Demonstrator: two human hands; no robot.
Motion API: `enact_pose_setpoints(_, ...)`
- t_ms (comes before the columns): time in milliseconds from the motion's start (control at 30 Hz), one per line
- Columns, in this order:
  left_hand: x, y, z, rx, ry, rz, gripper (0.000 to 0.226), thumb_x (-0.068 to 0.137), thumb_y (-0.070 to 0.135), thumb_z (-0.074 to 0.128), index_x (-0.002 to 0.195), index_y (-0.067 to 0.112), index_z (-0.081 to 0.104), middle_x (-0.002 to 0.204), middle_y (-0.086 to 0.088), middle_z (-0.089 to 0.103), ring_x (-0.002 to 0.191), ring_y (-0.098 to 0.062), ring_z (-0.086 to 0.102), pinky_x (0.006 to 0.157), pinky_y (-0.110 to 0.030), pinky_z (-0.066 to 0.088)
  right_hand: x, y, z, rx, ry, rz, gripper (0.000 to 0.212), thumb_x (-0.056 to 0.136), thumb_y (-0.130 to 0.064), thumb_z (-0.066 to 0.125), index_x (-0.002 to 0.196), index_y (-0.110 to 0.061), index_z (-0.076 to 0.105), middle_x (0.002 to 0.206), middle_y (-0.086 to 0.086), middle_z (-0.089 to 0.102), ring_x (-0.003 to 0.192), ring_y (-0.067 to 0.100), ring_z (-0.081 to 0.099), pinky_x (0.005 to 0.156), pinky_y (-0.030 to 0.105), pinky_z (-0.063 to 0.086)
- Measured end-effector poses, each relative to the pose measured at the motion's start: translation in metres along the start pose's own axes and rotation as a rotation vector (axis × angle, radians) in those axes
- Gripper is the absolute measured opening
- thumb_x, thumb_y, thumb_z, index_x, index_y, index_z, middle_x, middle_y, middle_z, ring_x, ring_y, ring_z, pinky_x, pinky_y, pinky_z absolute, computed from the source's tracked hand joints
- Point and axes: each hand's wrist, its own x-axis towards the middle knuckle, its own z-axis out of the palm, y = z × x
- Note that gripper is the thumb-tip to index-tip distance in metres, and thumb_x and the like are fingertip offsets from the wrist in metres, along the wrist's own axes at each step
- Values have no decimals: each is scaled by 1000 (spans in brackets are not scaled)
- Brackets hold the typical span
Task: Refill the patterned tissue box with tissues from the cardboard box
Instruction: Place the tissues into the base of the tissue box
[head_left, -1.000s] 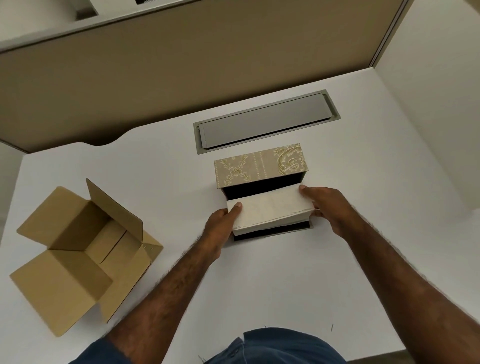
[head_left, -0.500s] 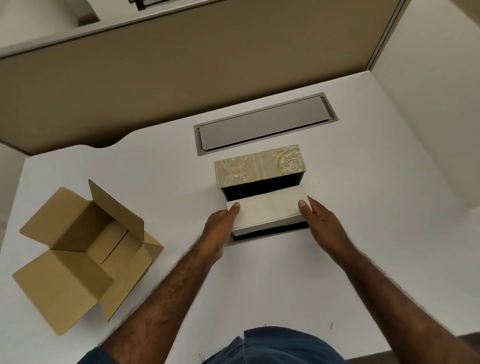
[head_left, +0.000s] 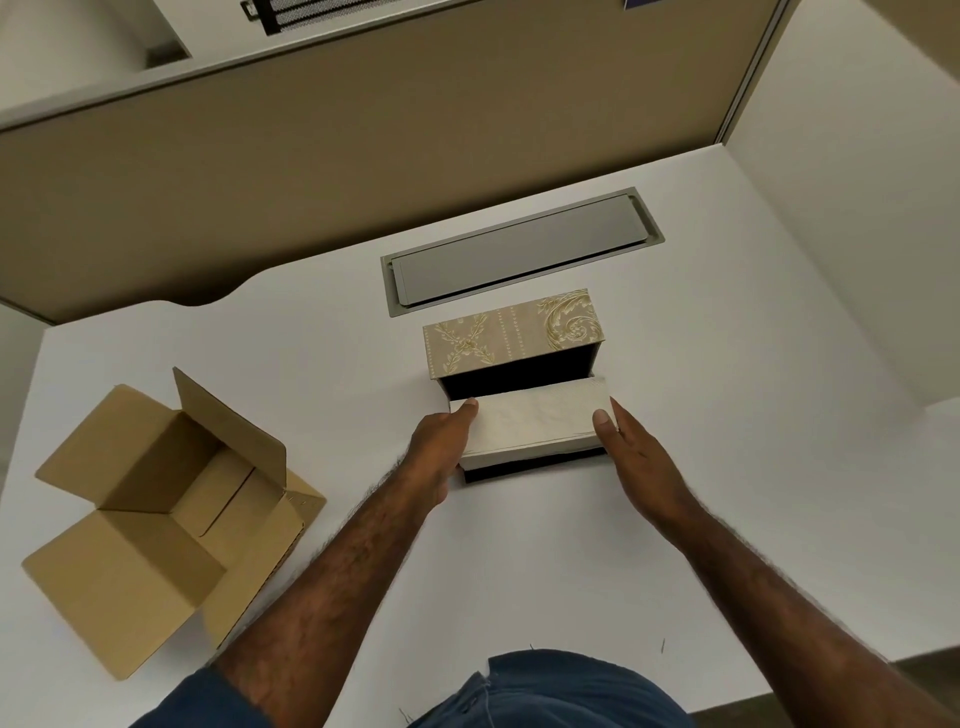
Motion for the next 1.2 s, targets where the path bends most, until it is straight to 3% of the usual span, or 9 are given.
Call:
enact_pose_setpoints(367, -5, -3, 3, -28, 9, 8, 62, 100, 44, 61, 151, 12, 47, 151, -8, 53, 135, -30, 51, 116, -54, 43, -2, -10, 5, 98, 24, 14, 85, 100, -75, 34, 171, -30, 26, 178, -9, 28, 161, 8, 27, 128, 30, 19)
enact_pose_setpoints(600, -5, -8, 3, -3, 26, 46, 35, 102, 29, 59, 132, 11, 59, 125, -6, 64, 116, -27, 59, 112, -49, 49, -1, -9, 1, 81, 20, -5, 85, 100, -74, 33, 171, -26, 29, 177, -6, 31, 162, 12, 29, 135, 44, 21)
enact_pose_setpoints(733, -6, -12, 2, 40, 32, 101, 22, 102, 20, 57, 122, 15, 65, 101, 4, 67, 90, -13, 60, 94, -37, 54, 0, -7, 3, 71, 24, -16, 85, 101, -75, 32, 171, -28, 27, 178, -6, 30, 163, 13, 28, 135, 46, 21)
enact_pose_setpoints(867, -10, -12, 2, 90, 35, 130, 26, 104, 19, 56, 127, 16, 65, 94, 12, 63, 85, -9, 58, 65, -28, 48, 2, -3, 3, 83, 11, -17, 81, 104, -74, 33, 171, -29, 27, 177, -7, 31, 163, 12, 28, 135, 47, 21)
enact_pose_setpoints(933, -10, -13, 2, 98, 37, 138, 25, 104, 20, 55, 127, 17, 66, 94, 12, 63, 85, -9, 58, 60, -27, 45, 3, -1, 1, 102, 9, -28, 86, 101, -79, 34, 171, -30, 29, 176, -9, 32, 161, 9, 29, 135, 44, 21)
enact_pose_setpoints(1033, -9, -14, 1, 92, 44, 132, 14, 103, 20, 56, 115, 22, 64, 94, 12, 64, 86, -10, 59, 63, -26, 48, 5, 3, -2, 153, 24, -35, 103, 87, -94, 38, 168, -30, 36, 172, -14, 38, 157, 4, 35, 132, 36, 24)
enact_pose_setpoints(1133, -7, -15, 0, 63, 44, 98, 13, 103, 21, 57, 91, 19, 62, 100, 1, 67, 94, -20, 61, 84, -37, 55, 14, 6, -7, 318, 37, 36, 78, 104, -73, 42, 165, -24, 44, 168, -3, 48, 151, 11, 48, 131, 41, 32)
enact_pose_setpoints(1200, -6, -17, -1, 53, 51, 87, 16, 102, 22, 57, 88, 16, 61, 106, -6, 66, 100, -25, 60, 96, -44, 54, 20, 7, -9, 413, 60, 69, 84, 99, -72, 41, 165, -20, 40, 168, 2, 49, 144, 12, 53, 124, 37, 38)
